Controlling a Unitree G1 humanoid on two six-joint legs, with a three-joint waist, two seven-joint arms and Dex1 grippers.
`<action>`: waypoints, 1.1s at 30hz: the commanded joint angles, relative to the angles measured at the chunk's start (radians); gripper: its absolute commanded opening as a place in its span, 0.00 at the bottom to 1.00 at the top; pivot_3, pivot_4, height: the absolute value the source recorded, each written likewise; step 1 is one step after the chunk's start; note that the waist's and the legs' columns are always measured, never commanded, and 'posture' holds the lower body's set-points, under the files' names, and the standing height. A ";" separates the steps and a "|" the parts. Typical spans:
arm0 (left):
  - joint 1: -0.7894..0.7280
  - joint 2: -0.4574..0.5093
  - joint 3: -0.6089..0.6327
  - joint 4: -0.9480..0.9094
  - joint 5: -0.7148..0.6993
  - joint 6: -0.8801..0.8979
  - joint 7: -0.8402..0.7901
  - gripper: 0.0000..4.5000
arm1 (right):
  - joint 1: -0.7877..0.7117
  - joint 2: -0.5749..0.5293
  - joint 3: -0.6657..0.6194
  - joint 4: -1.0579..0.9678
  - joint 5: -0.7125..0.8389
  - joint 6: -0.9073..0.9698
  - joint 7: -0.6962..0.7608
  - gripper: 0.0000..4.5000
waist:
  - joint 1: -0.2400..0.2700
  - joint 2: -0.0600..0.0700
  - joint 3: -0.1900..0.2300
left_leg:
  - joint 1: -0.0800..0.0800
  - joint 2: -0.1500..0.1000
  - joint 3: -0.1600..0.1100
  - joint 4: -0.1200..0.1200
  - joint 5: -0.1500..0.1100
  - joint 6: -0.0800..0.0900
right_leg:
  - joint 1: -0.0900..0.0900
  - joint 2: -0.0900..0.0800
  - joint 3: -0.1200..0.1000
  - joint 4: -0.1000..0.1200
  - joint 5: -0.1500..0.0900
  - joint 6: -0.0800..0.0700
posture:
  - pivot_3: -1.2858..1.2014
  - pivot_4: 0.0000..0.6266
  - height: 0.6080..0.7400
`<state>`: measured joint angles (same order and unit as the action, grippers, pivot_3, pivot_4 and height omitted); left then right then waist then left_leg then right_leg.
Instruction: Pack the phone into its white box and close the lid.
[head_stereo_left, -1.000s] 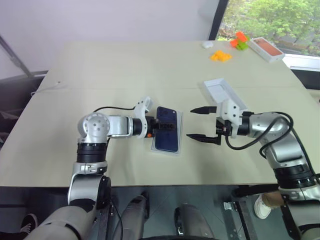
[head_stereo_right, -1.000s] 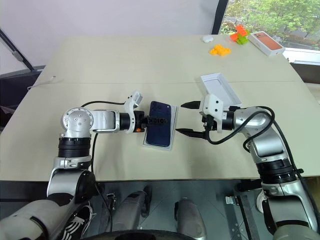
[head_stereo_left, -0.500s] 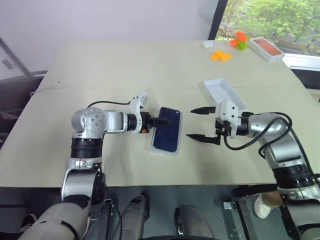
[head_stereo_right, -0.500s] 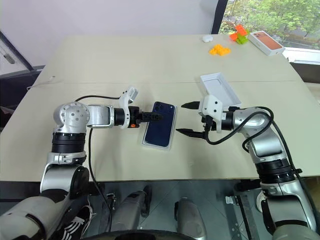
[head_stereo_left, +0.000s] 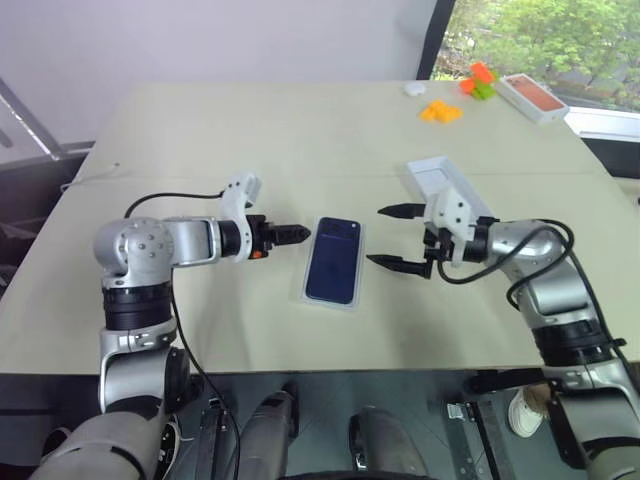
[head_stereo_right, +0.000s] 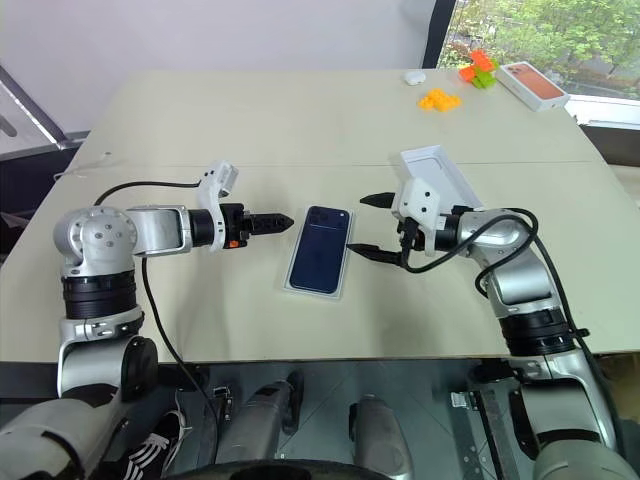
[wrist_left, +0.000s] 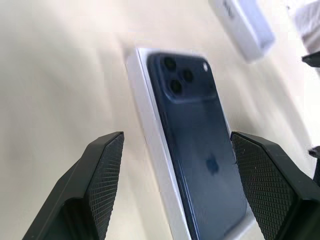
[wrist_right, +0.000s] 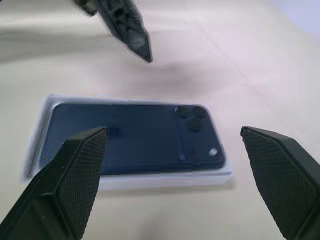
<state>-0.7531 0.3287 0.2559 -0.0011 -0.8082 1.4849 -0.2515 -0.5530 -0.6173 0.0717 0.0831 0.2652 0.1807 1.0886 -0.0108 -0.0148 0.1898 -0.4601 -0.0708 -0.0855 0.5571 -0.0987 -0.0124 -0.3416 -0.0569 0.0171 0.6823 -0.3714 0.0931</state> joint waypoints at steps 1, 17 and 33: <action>0.013 -0.022 0.008 -0.023 0.037 -0.091 0.010 0.68 | -0.040 0.029 -0.004 -0.011 0.002 0.042 -0.046 0.94 | 0.002 0.000 0.000 | 0.000 0.000 0.000 0.000 0.000 0.000 | 0.000 0.000 0.000 0.000 0.000 0.000 | 0.52 0.24 1.00; -0.026 -0.182 -0.094 0.200 0.211 -0.441 -0.006 0.00 | -0.149 0.172 0.148 0.211 -0.305 -0.090 -0.322 0.00 | 0.000 0.000 0.000 | 0.000 -0.001 0.000 0.000 0.002 0.000 | 0.000 0.000 0.000 0.001 0.000 0.001 | 0.52 0.24 1.00; -0.034 -0.233 -0.158 0.286 0.272 -0.502 -0.048 0.00 | -0.158 0.190 0.206 0.295 -0.450 -0.155 -0.407 0.00 | -0.004 0.000 0.000 | 0.001 0.000 -0.001 -0.001 0.005 -0.005 | 0.000 0.001 -0.001 0.003 0.000 0.001 | 0.52 0.24 1.00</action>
<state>-0.7954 0.0955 0.1085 0.3072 -0.5417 0.9737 -0.2916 -0.7122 -0.4154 0.2690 0.3973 -0.1734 0.0444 0.6756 -0.0144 -0.0144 0.1896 -0.4591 -0.0712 -0.0860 0.5565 -0.0936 -0.0170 -0.3418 -0.0558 0.0164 0.6858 -0.3712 0.0941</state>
